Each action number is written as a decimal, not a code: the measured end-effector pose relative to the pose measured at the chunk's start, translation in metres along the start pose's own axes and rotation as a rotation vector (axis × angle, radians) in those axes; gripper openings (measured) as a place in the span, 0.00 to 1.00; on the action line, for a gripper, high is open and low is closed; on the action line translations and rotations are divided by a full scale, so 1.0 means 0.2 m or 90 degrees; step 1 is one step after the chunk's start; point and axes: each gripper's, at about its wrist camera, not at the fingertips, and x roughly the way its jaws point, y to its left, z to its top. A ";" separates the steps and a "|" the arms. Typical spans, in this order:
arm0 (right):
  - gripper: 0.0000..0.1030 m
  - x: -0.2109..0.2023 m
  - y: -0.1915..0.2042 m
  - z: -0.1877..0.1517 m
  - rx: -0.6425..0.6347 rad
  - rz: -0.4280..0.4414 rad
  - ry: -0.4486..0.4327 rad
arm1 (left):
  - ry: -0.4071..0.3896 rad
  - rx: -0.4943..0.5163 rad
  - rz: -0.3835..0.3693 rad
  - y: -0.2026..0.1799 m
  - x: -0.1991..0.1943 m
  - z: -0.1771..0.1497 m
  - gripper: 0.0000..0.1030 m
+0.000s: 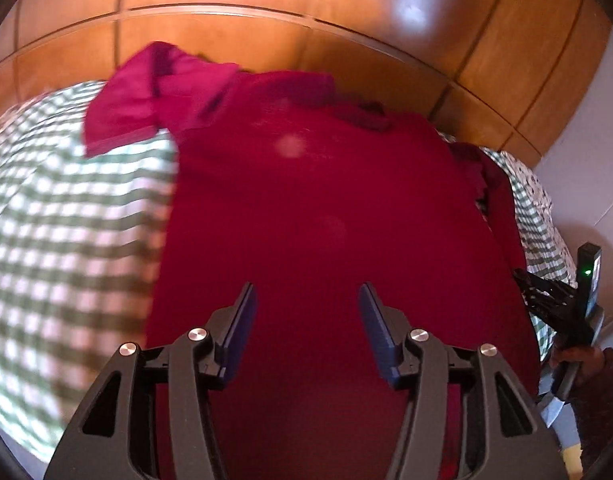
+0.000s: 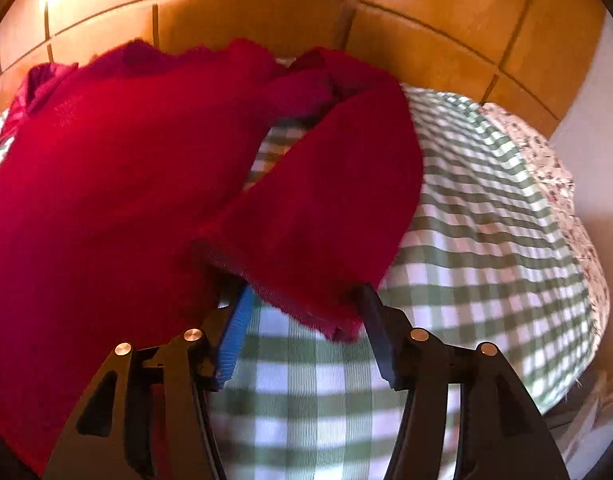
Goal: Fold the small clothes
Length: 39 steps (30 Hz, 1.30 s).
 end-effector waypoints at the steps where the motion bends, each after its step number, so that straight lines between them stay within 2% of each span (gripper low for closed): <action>1: 0.23 0.01 0.00 0.00 -0.011 0.015 0.000 | 0.006 0.003 -0.002 -0.03 0.04 0.02 0.51; 3: 0.06 -0.01 -0.02 0.03 -0.017 0.012 -0.002 | 0.010 0.015 0.004 -0.11 0.11 0.04 0.52; 6: 0.06 -0.13 -0.13 0.09 0.039 0.028 -0.043 | 0.022 0.028 0.015 -0.13 0.18 0.05 0.53; 12: 0.06 -0.36 -0.63 0.25 0.252 0.032 -0.145 | 0.042 0.009 0.024 -0.11 0.27 0.05 0.55; 15: 0.06 -0.36 -0.93 0.33 0.343 -0.014 -0.165 | 0.044 0.009 0.029 -0.12 0.27 0.06 0.56; 18: 0.06 -0.28 -1.26 0.38 0.456 -0.050 -0.159 | 0.051 0.009 0.034 -0.13 0.28 0.07 0.56; 22: 0.06 -0.11 -1.54 0.42 0.535 -0.119 -0.123 | 0.062 -0.004 0.031 -0.10 0.28 0.09 0.56; 26: 0.03 0.12 -1.69 0.47 0.562 -0.179 -0.060 | 0.070 -0.008 0.031 -0.09 0.29 0.10 0.57; 28: 0.03 0.26 -1.70 0.46 0.559 -0.196 -0.015 | 0.072 -0.009 0.025 -0.09 0.28 0.11 0.58; 30: 0.03 0.34 -1.65 0.44 0.547 -0.213 0.002 | 0.066 -0.036 0.007 -0.04 0.25 0.13 0.58; 31: 0.10 0.36 -1.63 0.43 0.546 -0.217 0.003 | 0.058 -0.053 0.001 0.00 0.23 0.15 0.58; 32: 0.23 0.36 -1.60 0.42 0.547 -0.225 0.007 | 0.044 -0.067 0.006 0.05 0.19 0.17 0.59; 33: 0.65 0.36 -1.59 0.42 0.545 -0.230 0.009 | 0.032 -0.078 0.016 0.08 0.17 0.18 0.59; 34: 0.83 0.33 -1.57 0.41 0.545 -0.244 -0.002 | 0.017 -0.094 0.026 0.15 0.13 0.20 0.59; 36: 0.83 0.25 -1.52 0.41 0.535 -0.285 -0.041 | -0.010 -0.141 0.062 0.32 0.07 0.23 0.59; 39: 0.83 0.18 -1.40 0.46 0.489 -0.263 -0.054 | -0.037 -0.216 0.122 0.56 0.01 0.27 0.59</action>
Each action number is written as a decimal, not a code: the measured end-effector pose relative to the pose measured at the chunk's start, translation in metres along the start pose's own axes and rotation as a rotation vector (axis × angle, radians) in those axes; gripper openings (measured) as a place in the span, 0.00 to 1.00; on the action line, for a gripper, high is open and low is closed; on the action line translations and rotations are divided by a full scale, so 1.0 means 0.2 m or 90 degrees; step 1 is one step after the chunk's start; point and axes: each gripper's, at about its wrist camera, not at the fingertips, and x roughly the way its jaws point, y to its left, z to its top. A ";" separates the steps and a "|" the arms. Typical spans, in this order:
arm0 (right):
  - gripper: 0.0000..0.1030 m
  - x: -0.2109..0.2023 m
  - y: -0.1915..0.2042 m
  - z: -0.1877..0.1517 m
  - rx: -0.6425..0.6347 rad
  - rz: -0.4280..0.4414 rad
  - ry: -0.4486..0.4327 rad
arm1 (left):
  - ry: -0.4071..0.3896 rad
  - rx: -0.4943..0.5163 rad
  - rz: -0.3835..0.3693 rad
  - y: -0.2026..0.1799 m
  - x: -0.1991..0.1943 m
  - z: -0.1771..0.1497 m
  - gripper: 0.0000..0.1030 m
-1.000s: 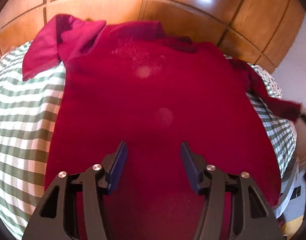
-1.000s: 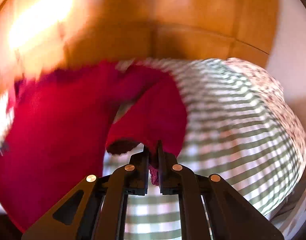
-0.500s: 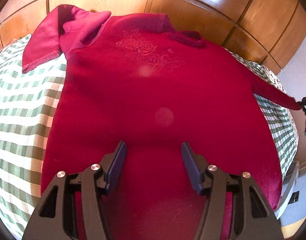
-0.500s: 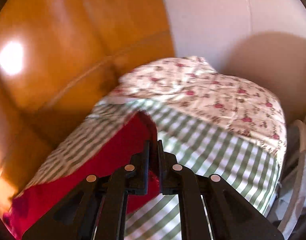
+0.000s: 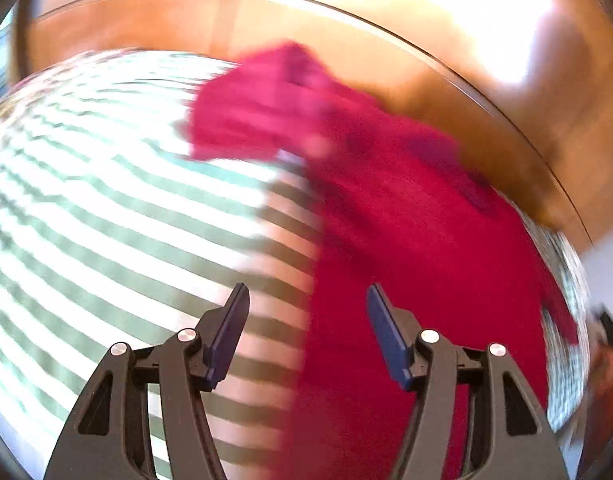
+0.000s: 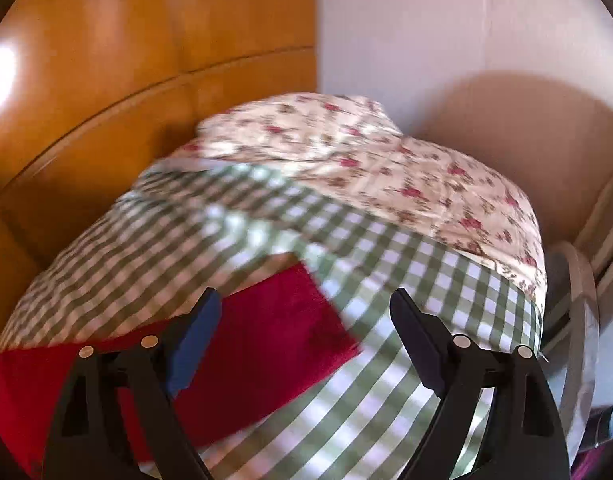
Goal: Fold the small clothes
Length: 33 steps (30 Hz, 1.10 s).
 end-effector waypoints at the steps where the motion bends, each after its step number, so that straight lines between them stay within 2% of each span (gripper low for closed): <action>1: 0.83 -0.07 0.07 -0.03 -0.026 0.018 -0.010 | -0.012 -0.028 0.025 0.08 0.00 0.05 0.59; 3: 0.84 -0.16 0.20 -0.08 -0.065 0.056 -0.020 | -0.016 -0.079 0.067 0.22 0.01 0.13 0.57; 5: 0.84 -0.25 0.40 -0.19 -0.118 0.121 -0.013 | -0.029 -0.124 0.061 0.32 0.01 0.20 0.56; 6: 0.84 -0.28 0.48 -0.23 -0.139 0.143 -0.010 | -0.043 -0.114 0.072 0.32 0.00 0.21 0.56; 8: 0.84 -0.35 0.70 -0.36 -0.191 0.195 -0.003 | -0.072 -0.038 0.105 0.25 0.00 0.23 0.56; 9: 0.84 -0.39 0.79 -0.42 -0.210 0.219 0.001 | -0.081 0.020 0.123 0.19 0.02 0.23 0.56; 13: 0.84 -0.49 1.16 -0.70 -0.278 0.325 0.042 | -0.088 0.173 0.168 0.03 0.17 0.23 0.56; 15: 0.84 -0.53 1.29 -0.80 -0.300 0.350 0.051 | -0.094 0.245 0.199 -0.03 0.27 0.25 0.56; 17: 0.84 -0.55 1.41 -0.90 -0.324 0.369 0.063 | -0.087 0.317 0.232 -0.07 0.40 0.28 0.62; 19: 0.84 -0.56 1.50 -0.99 -0.351 0.369 0.067 | -0.065 0.339 0.246 -0.06 0.48 0.33 0.62; 21: 0.84 -0.52 1.55 -1.05 -0.376 0.352 0.077 | -0.049 0.322 0.228 -0.02 0.55 0.40 0.60; 22: 0.86 -0.50 1.56 -1.07 -0.379 0.345 0.081 | -0.050 0.309 0.213 -0.01 0.55 0.43 0.40; 23: 0.86 -0.49 1.56 -1.06 -0.373 0.349 0.086 | -0.050 0.297 0.215 0.00 0.55 0.46 0.15; 24: 0.87 -0.48 1.57 -1.06 -0.367 0.354 0.091 | -0.051 0.278 0.211 0.02 0.53 0.49 0.12; 27: 0.88 -0.45 1.56 -1.07 -0.363 0.358 0.091 | -0.065 0.192 0.142 0.11 0.41 0.57 0.10; 33: 0.89 -0.46 1.55 -1.08 -0.373 0.347 0.084 | -0.126 0.036 0.009 0.36 -0.09 0.73 0.09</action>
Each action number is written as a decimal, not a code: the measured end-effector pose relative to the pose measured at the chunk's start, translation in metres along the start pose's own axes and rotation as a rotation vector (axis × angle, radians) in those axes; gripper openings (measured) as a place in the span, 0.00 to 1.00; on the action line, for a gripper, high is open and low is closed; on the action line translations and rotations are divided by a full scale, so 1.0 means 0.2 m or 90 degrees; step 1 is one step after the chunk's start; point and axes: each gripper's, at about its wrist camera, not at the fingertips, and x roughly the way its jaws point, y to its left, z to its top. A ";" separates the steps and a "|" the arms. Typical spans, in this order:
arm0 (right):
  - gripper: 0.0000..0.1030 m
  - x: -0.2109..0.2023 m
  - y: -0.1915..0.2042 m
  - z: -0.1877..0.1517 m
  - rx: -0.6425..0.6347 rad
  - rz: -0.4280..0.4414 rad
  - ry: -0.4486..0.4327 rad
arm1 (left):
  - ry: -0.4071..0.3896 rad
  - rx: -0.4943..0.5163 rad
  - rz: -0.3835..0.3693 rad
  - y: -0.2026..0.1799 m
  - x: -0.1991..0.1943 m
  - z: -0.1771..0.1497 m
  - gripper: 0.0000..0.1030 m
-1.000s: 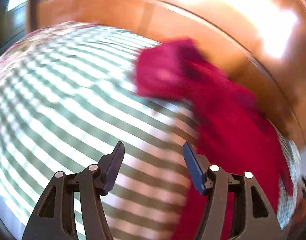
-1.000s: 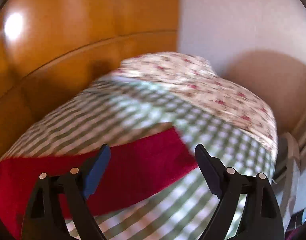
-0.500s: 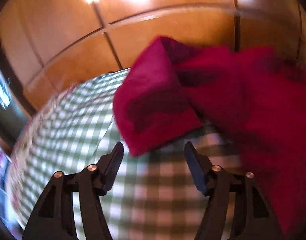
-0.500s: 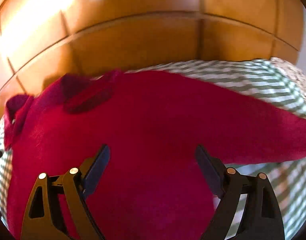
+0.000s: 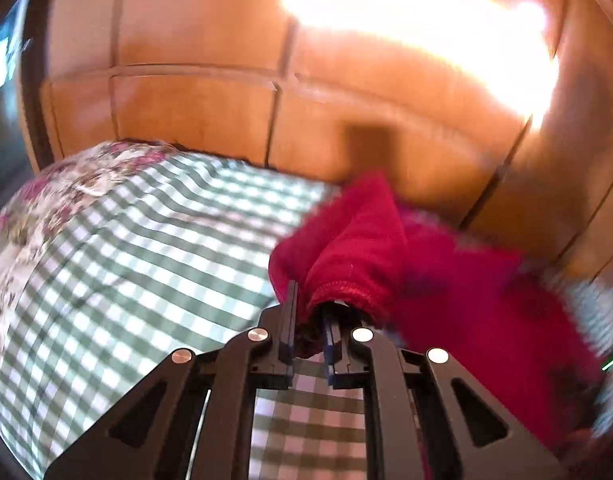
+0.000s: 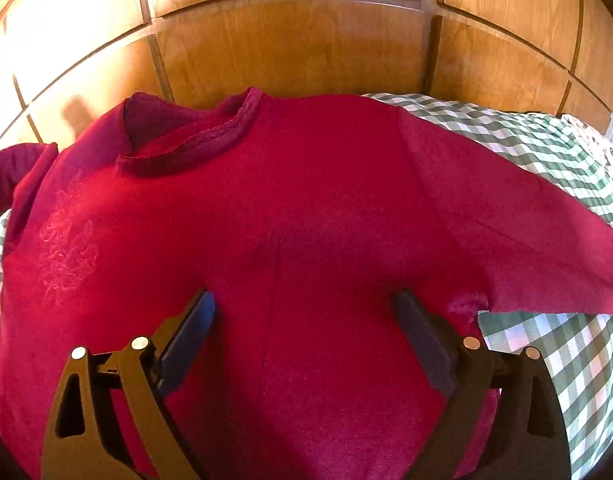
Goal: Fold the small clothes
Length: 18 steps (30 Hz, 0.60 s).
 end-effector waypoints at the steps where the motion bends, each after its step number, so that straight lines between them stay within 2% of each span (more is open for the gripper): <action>1: 0.89 0.00 0.00 0.00 0.000 -0.001 0.000 | -0.010 -0.025 -0.009 0.05 -0.06 0.04 0.09; 5: 0.89 -0.01 0.01 -0.01 -0.004 -0.008 -0.002 | -0.049 -0.149 -0.041 0.27 -0.32 0.19 0.08; 8: 0.90 -0.01 0.01 -0.01 -0.006 -0.016 -0.003 | -0.068 -0.205 -0.028 0.38 -0.43 0.24 0.08; 12: 0.90 -0.01 0.02 -0.01 -0.010 -0.024 -0.003 | -0.049 -0.254 0.058 0.56 -0.40 0.24 0.08; 14: 0.91 -0.01 0.02 -0.01 -0.009 -0.032 -0.004 | -0.023 -0.255 0.116 0.64 -0.29 0.20 0.08; 16: 0.92 -0.01 0.03 -0.01 -0.011 -0.037 -0.004 | 0.030 -0.276 0.166 0.75 -0.11 0.13 0.08; 18: 0.92 -0.01 0.03 -0.01 -0.013 -0.040 -0.004 | 0.050 -0.288 0.205 0.83 0.02 0.09 0.08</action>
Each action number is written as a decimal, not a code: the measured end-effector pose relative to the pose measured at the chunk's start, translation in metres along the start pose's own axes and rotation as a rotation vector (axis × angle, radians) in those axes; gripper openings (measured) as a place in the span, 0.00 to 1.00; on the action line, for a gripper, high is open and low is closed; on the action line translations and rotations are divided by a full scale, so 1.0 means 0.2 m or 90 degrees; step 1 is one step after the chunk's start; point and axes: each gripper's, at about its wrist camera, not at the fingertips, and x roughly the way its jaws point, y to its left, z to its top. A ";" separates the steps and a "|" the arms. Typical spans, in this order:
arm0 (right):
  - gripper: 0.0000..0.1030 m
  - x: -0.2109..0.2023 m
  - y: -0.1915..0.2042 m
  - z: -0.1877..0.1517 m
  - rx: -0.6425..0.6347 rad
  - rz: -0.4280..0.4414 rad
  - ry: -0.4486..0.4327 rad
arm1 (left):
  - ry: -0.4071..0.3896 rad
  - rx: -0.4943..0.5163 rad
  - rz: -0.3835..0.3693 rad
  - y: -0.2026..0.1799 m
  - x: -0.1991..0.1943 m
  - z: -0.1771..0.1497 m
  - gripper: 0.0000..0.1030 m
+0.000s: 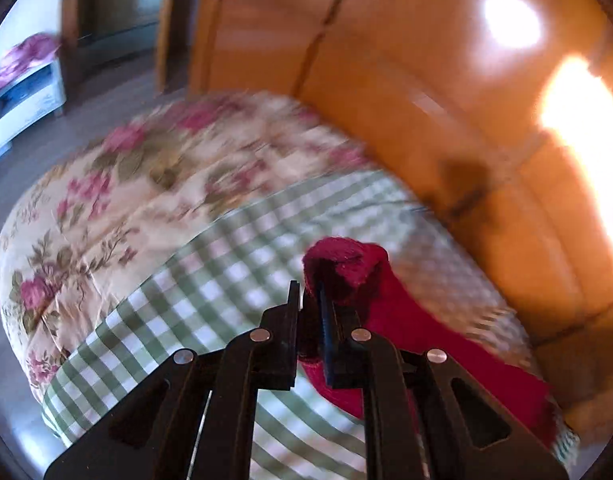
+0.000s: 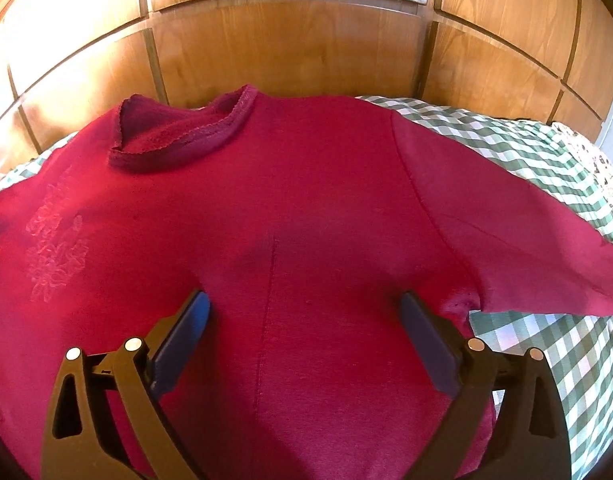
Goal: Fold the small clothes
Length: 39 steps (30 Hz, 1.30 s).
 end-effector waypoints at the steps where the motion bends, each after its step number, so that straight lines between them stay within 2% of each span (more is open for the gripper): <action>1: 0.92 0.00 0.00 0.00 -0.001 -0.002 0.001 | -0.005 0.009 0.025 0.01 0.04 0.00 0.08; 4: 0.93 0.00 0.01 0.00 -0.003 -0.005 0.001 | 0.005 0.003 0.091 0.07 0.19 0.00 0.06; 5: 0.93 0.00 0.00 0.00 -0.003 -0.005 0.000 | 0.011 -0.001 0.100 0.08 0.19 0.00 0.09; 6: 0.93 0.00 0.00 0.00 -0.002 -0.005 0.001 | 0.015 -0.024 0.101 0.12 0.19 -0.02 0.17; 7: 0.93 0.00 0.00 0.00 -0.002 -0.006 0.001 | 0.011 -0.048 0.085 0.15 0.16 -0.05 0.43; 8: 0.94 0.00 0.00 0.00 -0.002 -0.005 0.000 | -0.001 -0.064 0.057 0.17 0.11 -0.09 0.52; 10: 0.94 0.01 0.00 0.00 0.000 -0.004 0.001 | -0.001 -0.059 0.001 0.15 0.05 -0.16 0.48; 12: 0.95 0.01 0.00 0.00 0.001 -0.005 0.002 | 0.014 -0.033 -0.086 0.07 -0.01 -0.29 0.47; 15: 0.95 0.01 0.00 0.00 0.000 -0.007 0.002 | 0.083 0.042 -0.179 -0.13 -0.01 -0.52 0.42; 17: 0.95 0.01 0.00 0.00 -0.002 -0.008 0.001 | 0.134 0.083 -0.210 -0.28 0.04 -0.66 0.42; 18: 0.95 0.01 0.00 0.00 -0.002 -0.009 0.001 | 0.153 0.097 -0.215 -0.36 0.09 -0.73 0.43; 20: 0.96 0.01 0.00 -0.01 -0.003 -0.010 0.000 | 0.171 0.085 -0.226 -0.45 0.16 -0.79 0.49; 23: 0.96 0.00 0.00 -0.01 -0.002 -0.010 -0.001 | 0.151 0.014 -0.234 -0.52 0.24 -0.78 0.51; 24: 0.96 0.00 0.00 -0.01 0.000 -0.012 0.001 | 0.143 0.006 -0.234 -0.54 0.25 -0.77 0.46; 25: 0.96 0.00 0.00 -0.01 0.001 -0.011 0.000 | 0.137 0.007 -0.225 -0.55 0.26 -0.76 0.20; 26: 0.96 0.00 0.00 -0.01 0.001 -0.010 0.000 | 0.135 0.014 -0.195 -0.57 0.29 -0.75 0.08; 28: 0.96 0.00 -0.01 -0.01 0.003 -0.007 0.000 | 0.135 0.007 -0.182 -0.55 0.28 -0.79 0.07; 31: 0.96 0.01 -0.01 -0.01 0.006 -0.007 -0.001 | 0.100 0.071 -0.137 -0.58 0.24 -0.84 0.07; 34: 0.96 0.02 -0.02 -0.01 0.011 -0.001 0.001 | 0.099 0.101 -0.118 -0.60 0.19 -0.88 0.12; 36: 0.96 0.02 -0.02 0.00 0.012 0.000 0.002 | 0.101 0.140 -0.137 -0.61 0.11 -0.93 0.19; 38: 0.96 0.02 -0.03 0.00 0.014 0.003 0.006 | 0.095 0.207 -0.178 -0.62 -0.04 -1.03 0.35; 39: 0.96 0.01 -0.03 0.00 0.020 0.009 0.008 | 0.097 0.231 -0.202 -0.62 -0.09 -1.07 0.37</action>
